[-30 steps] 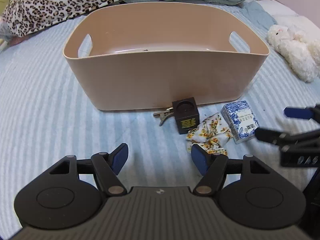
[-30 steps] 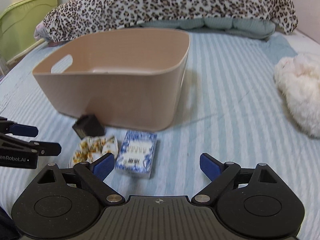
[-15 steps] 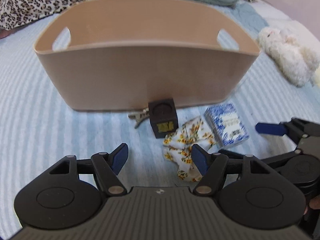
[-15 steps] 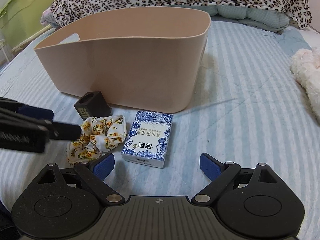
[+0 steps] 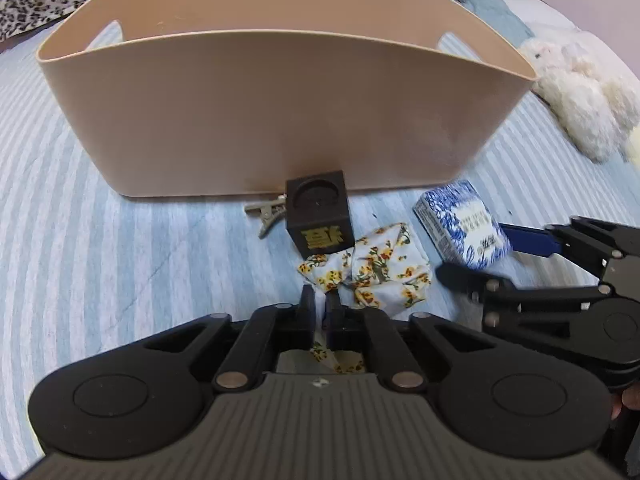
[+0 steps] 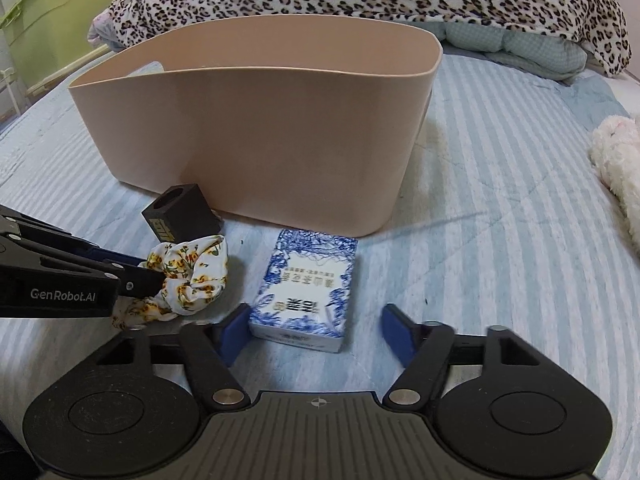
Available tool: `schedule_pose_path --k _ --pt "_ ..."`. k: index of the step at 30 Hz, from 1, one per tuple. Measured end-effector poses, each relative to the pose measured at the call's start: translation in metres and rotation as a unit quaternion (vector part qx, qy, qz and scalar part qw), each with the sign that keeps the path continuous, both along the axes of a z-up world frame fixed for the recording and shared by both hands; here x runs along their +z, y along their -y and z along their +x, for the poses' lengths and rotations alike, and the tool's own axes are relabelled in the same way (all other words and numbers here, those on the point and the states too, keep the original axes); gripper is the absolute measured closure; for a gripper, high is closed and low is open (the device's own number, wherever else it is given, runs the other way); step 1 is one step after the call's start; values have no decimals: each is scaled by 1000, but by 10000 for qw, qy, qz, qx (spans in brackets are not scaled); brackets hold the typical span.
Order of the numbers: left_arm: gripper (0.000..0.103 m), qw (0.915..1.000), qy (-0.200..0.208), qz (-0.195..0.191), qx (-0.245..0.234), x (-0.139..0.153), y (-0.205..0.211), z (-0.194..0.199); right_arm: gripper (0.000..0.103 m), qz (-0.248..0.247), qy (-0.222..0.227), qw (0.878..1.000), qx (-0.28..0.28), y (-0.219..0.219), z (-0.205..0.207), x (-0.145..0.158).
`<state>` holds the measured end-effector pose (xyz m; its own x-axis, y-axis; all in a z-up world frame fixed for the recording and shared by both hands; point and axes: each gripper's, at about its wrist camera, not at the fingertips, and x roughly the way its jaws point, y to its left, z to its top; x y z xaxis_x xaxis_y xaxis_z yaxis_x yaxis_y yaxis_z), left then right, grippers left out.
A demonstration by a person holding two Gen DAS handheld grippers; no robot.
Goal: Organize objects
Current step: 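Grasp the floral scrunchie with the left tool while the right tool grasps the blue-and-white box, then carry both items over the basket and open both tools to drop them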
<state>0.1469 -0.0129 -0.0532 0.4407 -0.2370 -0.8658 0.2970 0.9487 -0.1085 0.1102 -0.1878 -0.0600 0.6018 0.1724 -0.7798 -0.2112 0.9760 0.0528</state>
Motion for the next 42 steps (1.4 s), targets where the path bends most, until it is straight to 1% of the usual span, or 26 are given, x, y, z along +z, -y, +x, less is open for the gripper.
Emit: schedule_pose_path --k 1,2,7,12,18,23,28,32,34,36,39,42 --pt "98 10000 3 24 -13 1 0 -1 57 -24 23 10000 21 -1 -1 0" --pt "99 10000 6 38 -28 2 0 -1 60 -31 45 10000 36 -2 -3 1" --pt "100 10000 -34 18 -88 7 -4 -6 60 -3 45 10000 45 -1 -6 3" --pt "100 9998 81 -16 -165 19 -8 -13 60 96 39 9999 -42 5 -12 9" --pt "100 9989 435 -33 -153 42 -13 -24 60 203 193 9996 -96 10 -20 23" --pt "100 9968 780 -123 -137 66 -18 -31 60 301 392 9987 -154 15 -26 41" --pt "100 9944 1035 -220 -21 87 -22 -35 60 434 683 9965 -225 20 -33 64" --pt "100 9914 1285 -222 71 103 -26 -36 60 412 968 9943 -187 19 -36 84" --pt "100 9902 1347 -326 164 110 -30 -35 60 427 1118 9926 -180 18 -35 94" --pt "100 9879 1493 -337 259 118 -33 -33 60 475 1225 9912 -189 17 -32 104" --pt "100 9820 1833 -204 417 132 -34 -27 60 501 1391 9888 -192 17 -25 118" --pt "100 9767 2048 -263 578 142 -37 -18 60 521 1525 9867 -216 18 -14 128"
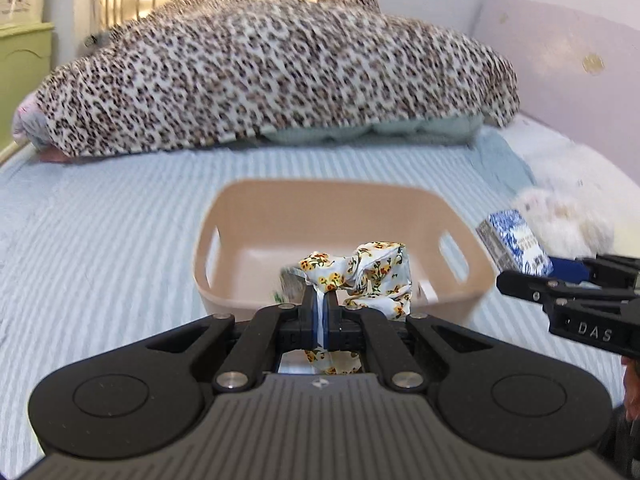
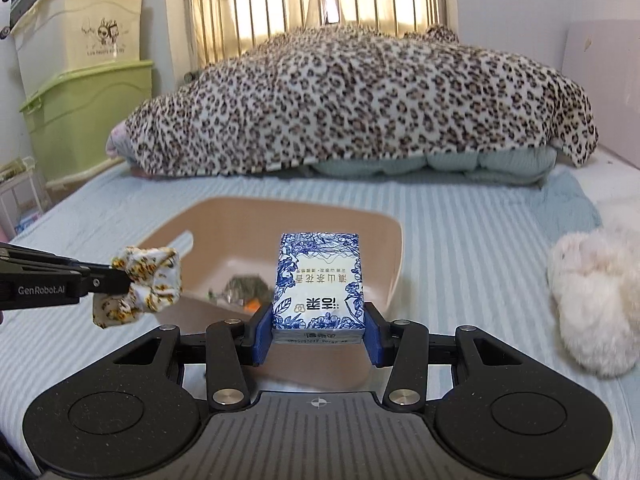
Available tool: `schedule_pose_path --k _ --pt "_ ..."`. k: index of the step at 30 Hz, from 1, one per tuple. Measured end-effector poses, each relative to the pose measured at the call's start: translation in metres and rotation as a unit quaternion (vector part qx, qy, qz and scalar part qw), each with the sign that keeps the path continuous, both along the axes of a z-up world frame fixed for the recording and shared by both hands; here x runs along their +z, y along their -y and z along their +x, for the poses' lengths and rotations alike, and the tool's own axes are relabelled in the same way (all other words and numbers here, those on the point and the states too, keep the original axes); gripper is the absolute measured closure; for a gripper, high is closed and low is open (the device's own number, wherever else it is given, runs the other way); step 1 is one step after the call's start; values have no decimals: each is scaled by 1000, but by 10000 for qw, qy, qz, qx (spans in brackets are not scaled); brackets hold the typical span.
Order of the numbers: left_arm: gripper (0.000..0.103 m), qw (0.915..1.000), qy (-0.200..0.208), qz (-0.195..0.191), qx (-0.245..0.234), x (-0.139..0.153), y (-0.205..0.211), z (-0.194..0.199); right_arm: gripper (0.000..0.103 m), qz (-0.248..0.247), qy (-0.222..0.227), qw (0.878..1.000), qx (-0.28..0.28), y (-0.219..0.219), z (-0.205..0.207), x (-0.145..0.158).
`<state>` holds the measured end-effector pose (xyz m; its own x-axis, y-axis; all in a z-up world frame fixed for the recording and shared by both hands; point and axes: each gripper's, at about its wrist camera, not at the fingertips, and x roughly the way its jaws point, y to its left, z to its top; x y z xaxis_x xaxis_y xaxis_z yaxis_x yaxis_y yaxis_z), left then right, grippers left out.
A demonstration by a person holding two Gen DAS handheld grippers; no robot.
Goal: Organize objects
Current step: 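Carry both items over the basket and open both tools to drop them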
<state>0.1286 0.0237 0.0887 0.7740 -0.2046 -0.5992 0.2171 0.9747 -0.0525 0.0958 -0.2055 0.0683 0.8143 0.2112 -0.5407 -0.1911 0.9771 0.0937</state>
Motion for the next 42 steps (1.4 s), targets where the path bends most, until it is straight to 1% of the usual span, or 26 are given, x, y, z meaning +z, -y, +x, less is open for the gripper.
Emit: schedule_pose_path --k 2,6,10,14,17,22,26,28,31,33,34,36,37,38,39,40,42 --pt "100 9999 60 -44 97 4 1 7 60 3 47 10000 7 0 9 3" --pt "100 9994 177 3 304 5 6 23 60 -41 88 9999 -33 -1 32 4" --pt "100 9982 171 4 571 2 6 44 60 -58 71 9999 -92 -1 54 1" --pt "100 9964 127 110 833 -8 5 65 60 -107 16 9998 -150 -3 72 -5" --pt "100 9946 170 369 957 -17 7 82 60 -208 -45 9997 -148 -8 84 -11" --pt "100 9922 -185 557 1096 -41 3 105 60 -541 -168 9984 -55 -21 97 -23" --pt "100 9898 -512 737 1110 -62 4 113 60 -746 -340 9966 -2 -30 105 -35" --pt "100 9896 -594 767 1066 -67 4 112 60 -813 -446 9957 25 -34 106 -41" --pt "99 9899 -636 714 1044 -68 4 109 60 -898 -569 9943 51 -37 107 -48" --pt "93 9903 -586 667 1073 -65 2 105 60 -914 -613 9939 50 -37 107 -51" --pt "92 9910 -553 584 1065 -63 0 103 60 -889 -610 9942 40 -36 107 -51" --pt "84 9921 -541 431 1050 -55 -3 98 50 -772 -586 9953 7 -33 105 -50" --pt "77 9930 -511 359 1002 -50 -5 94 50 -703 -566 9959 -12 -31 103 -49" --pt "61 9935 -461 330 985 -45 -6 91 47 -635 -541 9965 -25 -29 102 -48" --pt "49 9938 -378 332 992 -40 -7 86 40 -597 -501 9969 -46 -28 99 -45" --pt "48 9939 -288 358 999 -36 -7 82 37 -573 -442 9974 -52 -27 96 -43" --pt "44 9945 -175 417 945 -29 -9 73 27 -554 -311 9979 -83 -25 89 -37"
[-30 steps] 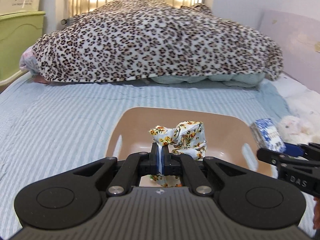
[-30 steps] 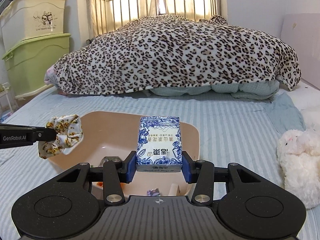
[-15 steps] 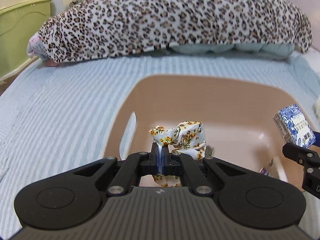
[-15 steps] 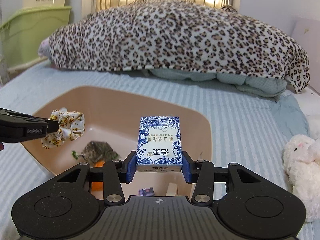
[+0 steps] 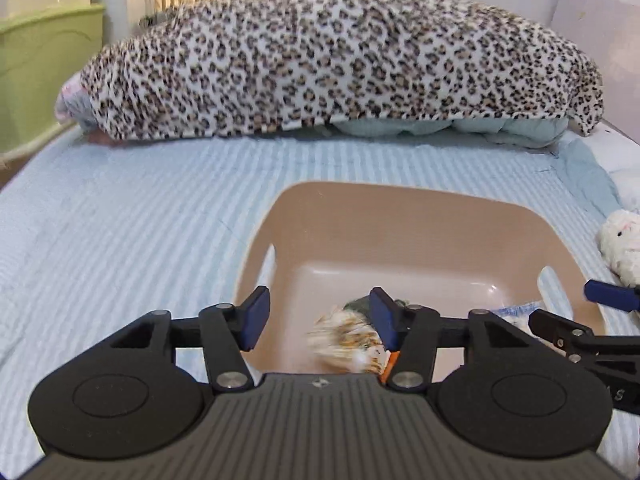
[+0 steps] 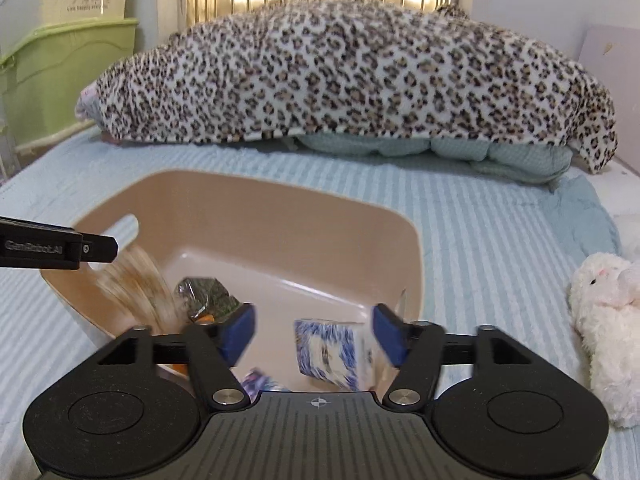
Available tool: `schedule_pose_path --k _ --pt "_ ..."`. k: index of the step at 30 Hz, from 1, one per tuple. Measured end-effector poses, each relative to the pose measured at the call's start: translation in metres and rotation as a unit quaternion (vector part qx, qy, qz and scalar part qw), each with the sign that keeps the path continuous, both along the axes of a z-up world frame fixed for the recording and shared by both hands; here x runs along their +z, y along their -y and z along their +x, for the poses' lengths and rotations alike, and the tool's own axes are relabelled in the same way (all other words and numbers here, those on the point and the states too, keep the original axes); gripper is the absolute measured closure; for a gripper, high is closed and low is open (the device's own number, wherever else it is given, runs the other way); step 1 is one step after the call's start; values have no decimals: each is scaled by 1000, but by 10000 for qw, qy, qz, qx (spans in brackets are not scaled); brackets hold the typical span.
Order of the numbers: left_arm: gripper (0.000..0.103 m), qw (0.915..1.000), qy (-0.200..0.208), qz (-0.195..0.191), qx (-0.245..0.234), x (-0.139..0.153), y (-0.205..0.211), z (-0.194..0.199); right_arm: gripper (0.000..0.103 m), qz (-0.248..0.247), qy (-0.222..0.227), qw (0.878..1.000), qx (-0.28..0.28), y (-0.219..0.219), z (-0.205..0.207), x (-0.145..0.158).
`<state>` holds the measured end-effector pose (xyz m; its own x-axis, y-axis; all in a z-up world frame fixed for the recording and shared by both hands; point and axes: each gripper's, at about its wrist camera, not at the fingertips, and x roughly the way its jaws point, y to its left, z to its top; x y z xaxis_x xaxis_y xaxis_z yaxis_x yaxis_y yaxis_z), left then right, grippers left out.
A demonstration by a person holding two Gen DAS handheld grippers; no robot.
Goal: Organize objects
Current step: 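Carry both items over the basket and open both tools to drop them, then grasp the metal hair clip with the left tool while the right tool grasps the black square box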
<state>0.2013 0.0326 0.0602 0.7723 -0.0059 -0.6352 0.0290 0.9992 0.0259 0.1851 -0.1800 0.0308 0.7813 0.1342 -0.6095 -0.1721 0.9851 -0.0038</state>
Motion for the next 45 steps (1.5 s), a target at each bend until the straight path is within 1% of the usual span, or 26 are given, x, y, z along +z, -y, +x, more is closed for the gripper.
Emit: schedule_pose_path --k 1,3,4,5,6,10,12,14,19,22,24,27,31,32,36,41,42,45 --pt "42 10000 32 12 -29 3 -1 -5 25 14 59 10000 -17 1 -5 2" --pt "36 10000 74 3 -43 7 -5 -14 22 69 134 9999 -40 3 -12 7" --pt "35 10000 77 -4 -54 8 -7 -18 21 94 161 9998 -48 3 -17 9" --pt "33 9999 70 -10 -71 10 -10 -21 15 108 181 9998 -55 4 -22 11" --pt "32 9999 50 -3 -112 10 -12 -25 11 119 202 9997 -63 4 -27 12" --pt "32 9997 -69 46 -217 9 -20 -38 8 136 229 9996 -80 4 -44 14" --pt "31 9994 -210 14 -282 4 -23 -42 4 188 179 9996 -113 5 -51 12" --pt "31 9988 -365 73 -311 -3 -26 -44 4 222 96 9996 -135 4 -56 8" --pt "30 9958 -739 458 -283 -26 -34 -45 4 189 -111 9996 -159 -2 -65 -5" --pt "30 9924 -1030 623 -263 -46 -39 -43 3 236 -291 9992 -135 -7 -65 -15" --pt "30 9894 -1264 665 -259 -58 -44 -40 3 305 -434 9986 -85 -10 -65 -24" --pt "30 9851 -1551 719 -204 -73 -48 -35 3 252 -659 9975 -12 -18 -62 -36" --pt "30 9830 -1654 747 -265 -82 -46 -31 3 135 -881 9960 87 -33 -58 -48" --pt "30 9828 -1656 764 -301 -83 -45 -31 3 100 -1000 9949 110 -37 -57 -50" --pt "30 9821 -1660 805 -383 -85 -40 -31 1 54 -1109 9936 201 -50 -54 -59" --pt "30 9819 -1688 771 -367 -84 -37 -26 2 144 -1305 9911 233 -62 -46 -69" --pt "30 9819 -1695 760 -366 -84 -36 -25 2 158 -1248 9917 250 -65 -44 -72" --pt "30 9821 -1701 717 -380 -84 -36 -24 3 182 -1304 9912 131 -69 -37 -77"
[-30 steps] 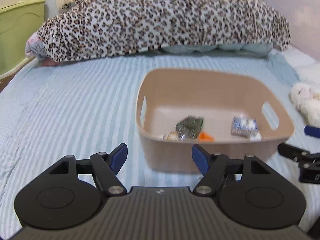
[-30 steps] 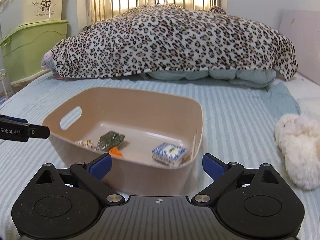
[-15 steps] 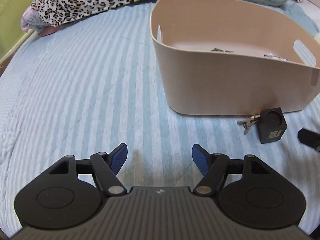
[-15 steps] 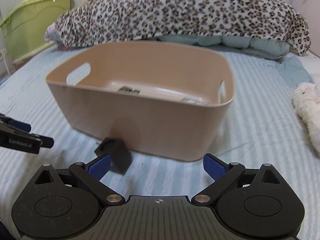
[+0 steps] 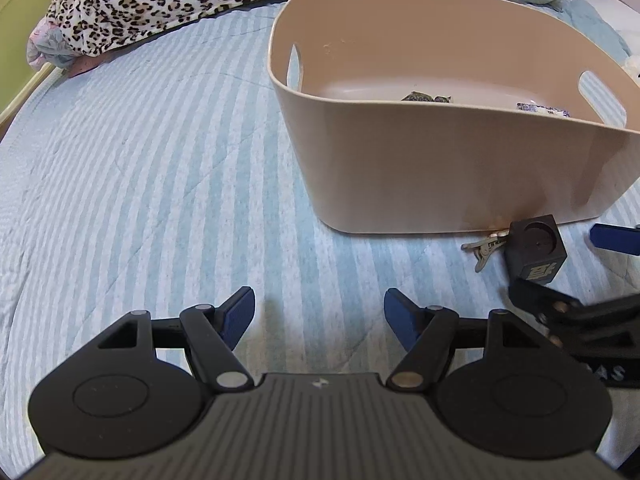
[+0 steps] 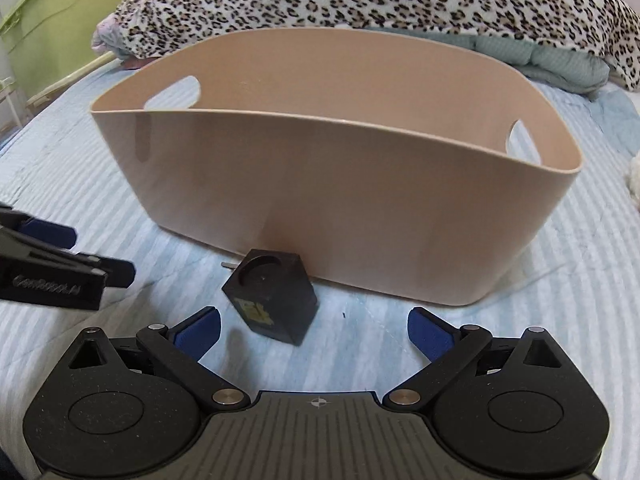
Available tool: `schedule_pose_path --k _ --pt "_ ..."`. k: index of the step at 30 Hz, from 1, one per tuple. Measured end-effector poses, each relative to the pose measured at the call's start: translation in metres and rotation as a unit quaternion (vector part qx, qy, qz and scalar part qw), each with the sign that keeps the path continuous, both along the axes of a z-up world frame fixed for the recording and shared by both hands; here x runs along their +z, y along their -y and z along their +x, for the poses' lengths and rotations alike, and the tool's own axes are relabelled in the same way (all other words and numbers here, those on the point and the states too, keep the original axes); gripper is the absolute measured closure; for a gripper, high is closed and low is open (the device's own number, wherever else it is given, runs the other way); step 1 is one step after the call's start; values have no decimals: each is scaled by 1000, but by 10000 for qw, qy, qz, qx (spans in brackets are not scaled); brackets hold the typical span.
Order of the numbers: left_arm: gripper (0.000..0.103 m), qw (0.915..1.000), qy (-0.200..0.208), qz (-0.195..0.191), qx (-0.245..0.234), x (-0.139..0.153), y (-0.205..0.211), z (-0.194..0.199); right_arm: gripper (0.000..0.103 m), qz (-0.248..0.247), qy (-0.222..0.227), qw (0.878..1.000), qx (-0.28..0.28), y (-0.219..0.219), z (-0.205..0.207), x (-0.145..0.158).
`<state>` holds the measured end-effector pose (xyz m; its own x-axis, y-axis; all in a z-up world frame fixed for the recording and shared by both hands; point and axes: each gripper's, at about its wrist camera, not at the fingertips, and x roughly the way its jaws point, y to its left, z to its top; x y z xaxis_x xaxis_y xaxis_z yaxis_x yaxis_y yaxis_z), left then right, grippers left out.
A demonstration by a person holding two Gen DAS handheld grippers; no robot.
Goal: Organize objects
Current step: 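Grasp the metal hair clip with the left tool while the right tool grasps the black square box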
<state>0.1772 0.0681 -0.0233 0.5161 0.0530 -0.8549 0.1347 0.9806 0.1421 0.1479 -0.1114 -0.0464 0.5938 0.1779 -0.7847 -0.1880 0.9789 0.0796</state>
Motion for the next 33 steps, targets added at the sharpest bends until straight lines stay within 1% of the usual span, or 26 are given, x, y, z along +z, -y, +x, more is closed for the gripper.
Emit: schedule_pose_path --k 1,4,6,7,9,10,11,12,14,17,20,23,26,29,31,32,33 --pt "30 10000 -3 -22 -9 0 0 0 5 13 -11 10000 -57 0 2 -1" --pt "30 9999 -14 -116 -49 1 2 -1 15 106 -26 9998 -164 2 6 -3" --pt "30 9998 -17 -193 -106 1 4 -1 28 116 5 9998 -149 4 5 -3" --pt "30 9996 -18 -234 -151 1 5 -1 32 109 33 9998 -136 5 5 -4" --pt "30 9991 -7 -338 -273 0 9 -3 54 107 63 9998 -129 9 3 -4" --pt "30 9986 -9 -398 -341 0 12 -3 59 122 58 9998 -120 11 2 -4" --pt "30 9980 -25 -469 -426 -1 15 -3 68 152 50 9998 -116 14 1 -4" --pt "30 9972 -50 -538 -508 -2 17 -4 71 172 40 9998 -128 16 0 -4" --pt "30 9958 -78 -619 -671 -5 24 -6 73 142 73 9998 -130 22 -3 -3" --pt "30 9946 -18 -610 -844 -11 35 -7 73 53 125 9998 -144 28 -4 -3" --pt "31 9936 122 -602 -950 -17 46 -5 73 3 140 9997 -195 38 -6 -4" --pt "31 9924 271 -560 -1061 -24 58 -2 73 58 106 9996 -271 49 -6 -8" --pt "31 9919 349 -557 -1088 -31 67 3 74 109 83 9994 -322 54 -7 -10" --pt "32 9923 428 -608 -992 -35 72 6 74 179 73 9993 -324 58 -8 -12" --pt "40 9920 434 -708 -952 -35 74 9 74 207 79 9992 -319 57 -6 -13" --pt "48 9914 403 -784 -972 -35 74 9 74 213 91 9992 -313 57 -6 -14" --pt "62 9903 368 -853 -1037 -35 75 10 74 207 104 9993 -304 57 -7 -14"
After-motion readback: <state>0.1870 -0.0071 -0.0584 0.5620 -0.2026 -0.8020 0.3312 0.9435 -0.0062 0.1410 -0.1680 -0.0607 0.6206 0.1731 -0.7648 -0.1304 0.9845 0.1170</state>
